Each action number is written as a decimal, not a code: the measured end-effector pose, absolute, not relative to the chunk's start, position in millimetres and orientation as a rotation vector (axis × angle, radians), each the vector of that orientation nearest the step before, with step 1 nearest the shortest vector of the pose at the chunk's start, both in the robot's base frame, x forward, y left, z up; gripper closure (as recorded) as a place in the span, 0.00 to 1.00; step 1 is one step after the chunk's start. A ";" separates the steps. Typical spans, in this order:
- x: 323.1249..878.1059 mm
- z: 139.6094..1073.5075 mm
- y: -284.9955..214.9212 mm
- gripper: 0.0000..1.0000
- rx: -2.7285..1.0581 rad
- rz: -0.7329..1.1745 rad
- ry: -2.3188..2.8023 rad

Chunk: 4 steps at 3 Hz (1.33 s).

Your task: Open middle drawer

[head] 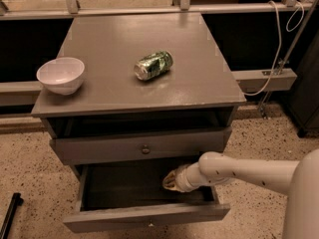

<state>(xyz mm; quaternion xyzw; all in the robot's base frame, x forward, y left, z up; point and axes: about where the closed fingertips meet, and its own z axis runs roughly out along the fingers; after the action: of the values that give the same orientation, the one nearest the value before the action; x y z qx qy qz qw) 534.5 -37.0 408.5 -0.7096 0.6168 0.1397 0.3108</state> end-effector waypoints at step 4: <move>450.7 371.7 -50.9 1.00 -2.001 0.681 1.580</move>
Offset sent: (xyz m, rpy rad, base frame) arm -0.0485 -0.0009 -0.0657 0.0011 0.2232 0.2061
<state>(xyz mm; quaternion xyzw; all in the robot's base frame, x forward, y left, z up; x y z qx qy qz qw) 450.7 -50.9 371.7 -0.7345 0.5799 0.2499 0.2486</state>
